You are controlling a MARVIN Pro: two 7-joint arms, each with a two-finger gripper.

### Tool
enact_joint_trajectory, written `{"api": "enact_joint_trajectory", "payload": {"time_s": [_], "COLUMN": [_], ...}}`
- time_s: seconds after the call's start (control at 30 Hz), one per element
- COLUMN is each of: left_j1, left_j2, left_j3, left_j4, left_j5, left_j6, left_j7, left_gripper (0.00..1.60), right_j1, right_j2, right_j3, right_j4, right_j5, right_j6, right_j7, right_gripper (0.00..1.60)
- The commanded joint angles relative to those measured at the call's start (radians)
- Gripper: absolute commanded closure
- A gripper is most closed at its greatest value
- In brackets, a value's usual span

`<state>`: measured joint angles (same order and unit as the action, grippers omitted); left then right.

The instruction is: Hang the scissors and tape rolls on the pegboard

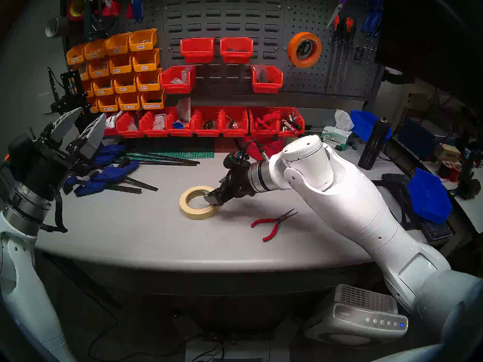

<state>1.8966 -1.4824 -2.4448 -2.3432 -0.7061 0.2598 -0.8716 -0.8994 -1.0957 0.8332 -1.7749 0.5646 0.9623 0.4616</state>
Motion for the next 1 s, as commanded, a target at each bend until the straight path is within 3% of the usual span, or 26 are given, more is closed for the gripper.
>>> {"api": "enact_joint_trajectory", "payload": {"time_s": [0.0,0.73,0.93,0.97], "left_j1": [-0.010,-0.010,-0.010,-0.010], "left_j2": [0.000,0.000,0.000,0.000], "left_j3": [-0.002,-0.002,-0.002,-0.002], "left_j4": [-0.019,-0.019,-0.019,-0.019], "left_j5": [-0.008,-0.009,-0.009,-0.009], "left_j6": [-0.002,-0.002,-0.002,-0.002], "left_j7": [0.001,0.001,0.002,0.002], "left_gripper": [0.00,0.00,0.00,0.00], "right_j1": [0.107,0.281,0.306,0.310], "right_j2": [-0.012,-0.031,-0.026,-0.024], "right_j3": [-0.023,-0.180,-0.207,-0.212], "right_j4": [0.019,0.145,0.151,0.151], "right_j5": [0.005,0.070,0.103,0.107], "right_j6": [-0.002,-0.002,-0.002,-0.002], "right_j7": [0.020,0.045,0.034,0.032], "right_gripper": [0.00,0.03,0.33,0.51]}}
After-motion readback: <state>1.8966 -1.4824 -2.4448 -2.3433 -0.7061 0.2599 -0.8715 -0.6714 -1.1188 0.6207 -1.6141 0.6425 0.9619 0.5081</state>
